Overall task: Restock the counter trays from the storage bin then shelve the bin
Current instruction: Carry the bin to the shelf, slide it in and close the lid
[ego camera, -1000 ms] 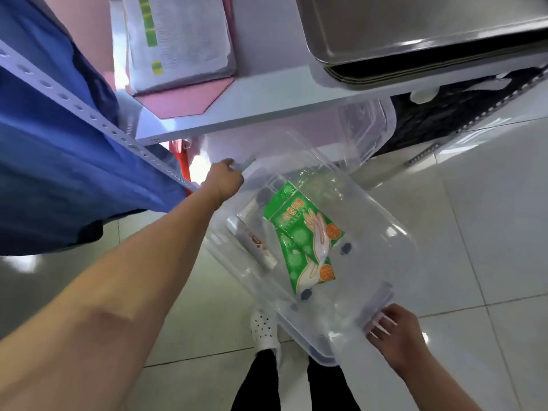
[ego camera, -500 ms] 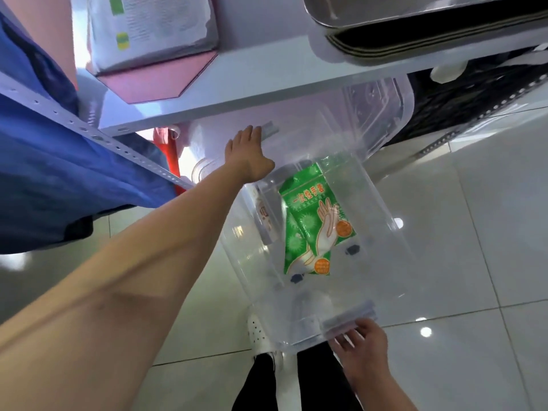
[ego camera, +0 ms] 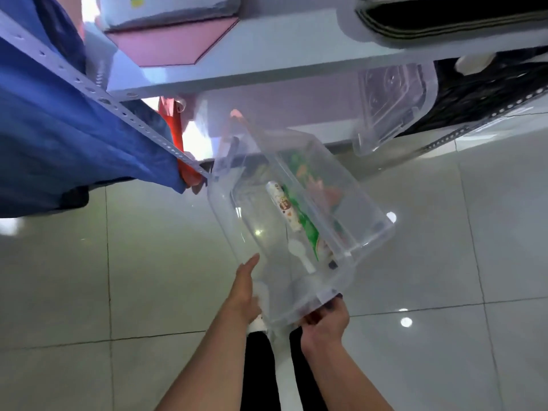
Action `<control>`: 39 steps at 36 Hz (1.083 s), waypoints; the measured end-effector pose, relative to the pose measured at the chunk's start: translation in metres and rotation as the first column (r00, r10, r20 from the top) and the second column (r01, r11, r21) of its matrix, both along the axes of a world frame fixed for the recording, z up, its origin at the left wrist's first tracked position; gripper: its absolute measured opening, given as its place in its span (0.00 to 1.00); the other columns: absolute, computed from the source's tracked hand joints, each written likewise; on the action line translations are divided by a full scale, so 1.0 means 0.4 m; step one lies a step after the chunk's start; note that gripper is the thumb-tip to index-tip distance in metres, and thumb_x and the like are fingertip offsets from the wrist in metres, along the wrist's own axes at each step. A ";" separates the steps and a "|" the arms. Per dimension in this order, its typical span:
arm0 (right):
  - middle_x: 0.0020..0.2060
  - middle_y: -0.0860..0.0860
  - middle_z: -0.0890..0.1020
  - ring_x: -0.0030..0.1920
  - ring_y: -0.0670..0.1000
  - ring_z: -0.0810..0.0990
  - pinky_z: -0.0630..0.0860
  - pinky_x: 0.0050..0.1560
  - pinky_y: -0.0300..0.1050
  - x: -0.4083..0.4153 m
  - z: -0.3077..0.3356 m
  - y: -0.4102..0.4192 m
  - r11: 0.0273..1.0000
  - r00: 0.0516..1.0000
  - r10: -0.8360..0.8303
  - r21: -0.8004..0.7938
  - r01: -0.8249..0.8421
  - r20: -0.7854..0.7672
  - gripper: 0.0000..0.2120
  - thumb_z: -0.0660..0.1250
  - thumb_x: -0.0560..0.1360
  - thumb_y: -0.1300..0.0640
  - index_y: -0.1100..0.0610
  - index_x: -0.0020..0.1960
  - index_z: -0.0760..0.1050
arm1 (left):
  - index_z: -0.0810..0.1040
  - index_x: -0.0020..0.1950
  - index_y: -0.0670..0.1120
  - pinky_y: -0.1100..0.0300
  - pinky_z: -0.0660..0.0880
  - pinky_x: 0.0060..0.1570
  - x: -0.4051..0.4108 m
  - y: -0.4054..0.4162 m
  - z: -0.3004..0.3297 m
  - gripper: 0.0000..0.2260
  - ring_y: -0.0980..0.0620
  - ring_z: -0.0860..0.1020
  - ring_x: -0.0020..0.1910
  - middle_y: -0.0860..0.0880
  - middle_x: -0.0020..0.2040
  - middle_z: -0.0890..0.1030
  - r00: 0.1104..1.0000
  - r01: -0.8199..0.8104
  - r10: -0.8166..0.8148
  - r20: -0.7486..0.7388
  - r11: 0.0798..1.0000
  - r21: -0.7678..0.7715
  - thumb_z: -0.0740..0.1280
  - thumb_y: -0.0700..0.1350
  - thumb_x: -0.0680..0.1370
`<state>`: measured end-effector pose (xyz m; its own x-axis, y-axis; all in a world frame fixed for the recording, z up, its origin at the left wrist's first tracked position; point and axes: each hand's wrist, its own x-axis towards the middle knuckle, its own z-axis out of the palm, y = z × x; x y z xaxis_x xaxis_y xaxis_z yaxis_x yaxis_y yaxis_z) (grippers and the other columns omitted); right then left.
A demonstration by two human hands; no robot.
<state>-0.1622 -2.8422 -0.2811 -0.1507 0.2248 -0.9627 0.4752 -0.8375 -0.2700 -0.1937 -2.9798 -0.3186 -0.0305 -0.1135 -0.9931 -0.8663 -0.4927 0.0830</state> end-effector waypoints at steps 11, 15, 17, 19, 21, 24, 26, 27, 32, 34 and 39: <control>0.59 0.62 0.79 0.62 0.63 0.76 0.70 0.67 0.58 0.045 -0.071 0.087 0.962 0.983 -0.169 -0.205 0.181 0.071 0.25 0.59 0.76 0.46 0.63 0.64 0.74 | 0.73 0.66 0.52 0.46 0.76 0.54 0.182 -0.020 -0.090 0.28 0.46 0.78 0.60 0.48 0.63 0.76 0.920 -0.282 0.323 -0.222 0.939 0.199 0.62 0.27 0.71; 0.50 0.62 0.81 0.52 0.62 0.79 0.76 0.51 0.57 0.071 -0.050 0.071 0.941 0.980 -0.191 -0.274 0.198 0.051 0.19 0.59 0.73 0.52 0.64 0.57 0.75 | 0.71 0.71 0.53 0.55 0.81 0.39 0.183 -0.065 -0.074 0.34 0.46 0.74 0.65 0.49 0.69 0.71 0.926 -0.219 0.254 -0.280 0.964 0.153 0.51 0.23 0.74; 0.49 0.62 0.82 0.54 0.62 0.80 0.76 0.54 0.58 0.084 -0.036 0.061 0.936 0.981 -0.191 -0.306 0.176 -0.018 0.17 0.60 0.71 0.55 0.65 0.54 0.77 | 0.72 0.71 0.53 0.57 0.80 0.33 0.176 -0.077 -0.061 0.34 0.45 0.76 0.61 0.48 0.70 0.70 0.912 -0.243 0.286 -0.294 0.954 0.173 0.50 0.23 0.74; 0.49 0.61 0.83 0.57 0.62 0.80 0.73 0.62 0.60 0.092 -0.017 0.054 0.927 0.977 -0.192 -0.344 0.148 -0.096 0.14 0.62 0.70 0.56 0.64 0.50 0.79 | 0.72 0.71 0.54 0.55 0.81 0.37 0.177 -0.086 -0.053 0.34 0.44 0.76 0.61 0.48 0.70 0.70 0.902 -0.241 0.289 -0.322 0.954 0.180 0.51 0.24 0.74; 0.46 0.60 0.84 0.55 0.61 0.81 0.73 0.63 0.61 0.095 0.003 0.050 0.939 0.975 -0.136 -0.336 0.071 -0.175 0.12 0.64 0.69 0.55 0.62 0.45 0.80 | 0.73 0.70 0.54 0.51 0.80 0.48 0.177 -0.094 -0.045 0.33 0.43 0.76 0.63 0.48 0.70 0.71 0.900 -0.223 0.265 -0.346 0.962 0.156 0.53 0.24 0.74; 0.41 0.57 0.82 0.50 0.61 0.80 0.73 0.63 0.64 0.093 0.027 0.055 0.964 0.970 -0.034 -0.263 -0.031 -0.239 0.08 0.66 0.69 0.56 0.60 0.44 0.79 | 0.76 0.67 0.55 0.51 0.81 0.47 0.171 -0.098 -0.031 0.33 0.42 0.76 0.63 0.49 0.69 0.73 0.894 -0.225 0.264 -0.363 0.964 0.144 0.55 0.25 0.73; 0.41 0.56 0.81 0.49 0.61 0.79 0.73 0.62 0.65 0.087 0.045 0.063 0.975 0.965 0.039 -0.203 -0.094 -0.258 0.05 0.66 0.70 0.58 0.59 0.44 0.78 | 0.78 0.64 0.56 0.51 0.81 0.46 0.165 -0.099 -0.021 0.31 0.43 0.76 0.63 0.50 0.67 0.74 0.884 -0.225 0.265 -0.386 0.963 0.146 0.56 0.25 0.73; 0.42 0.56 0.81 0.50 0.61 0.80 0.74 0.62 0.64 0.086 0.053 0.069 0.978 0.963 0.091 -0.158 -0.134 -0.255 0.04 0.66 0.72 0.59 0.58 0.44 0.78 | 0.78 0.63 0.57 0.50 0.81 0.47 0.162 -0.099 -0.016 0.31 0.43 0.76 0.62 0.50 0.67 0.75 0.880 -0.220 0.259 -0.398 0.965 0.142 0.57 0.26 0.73; 0.45 0.58 0.83 0.51 0.60 0.83 0.80 0.53 0.60 0.074 0.068 0.137 0.971 0.973 0.187 0.174 -0.162 -0.135 0.08 0.68 0.75 0.56 0.57 0.52 0.77 | 0.79 0.62 0.56 0.46 0.81 0.50 0.145 -0.107 0.013 0.30 0.43 0.77 0.62 0.49 0.66 0.75 0.871 -0.201 0.232 -0.433 0.973 0.116 0.57 0.26 0.73; 0.48 0.57 0.81 0.52 0.58 0.82 0.80 0.50 0.58 0.063 0.072 0.183 0.950 0.974 0.186 0.275 -0.145 -0.131 0.13 0.70 0.74 0.52 0.55 0.57 0.77 | 0.78 0.64 0.55 0.44 0.81 0.51 0.136 -0.113 0.027 0.30 0.42 0.75 0.63 0.48 0.67 0.74 0.863 -0.202 0.238 -0.447 0.971 0.126 0.56 0.26 0.73; 0.63 0.51 0.79 0.62 0.58 0.78 0.77 0.57 0.66 0.002 0.097 0.252 0.915 0.885 0.378 0.258 -0.311 -0.271 0.31 0.74 0.68 0.48 0.46 0.70 0.71 | 0.74 0.69 0.52 0.43 0.81 0.50 0.118 -0.134 0.070 0.30 0.42 0.72 0.67 0.48 0.70 0.72 0.857 -0.193 0.231 -0.461 0.973 0.128 0.55 0.26 0.74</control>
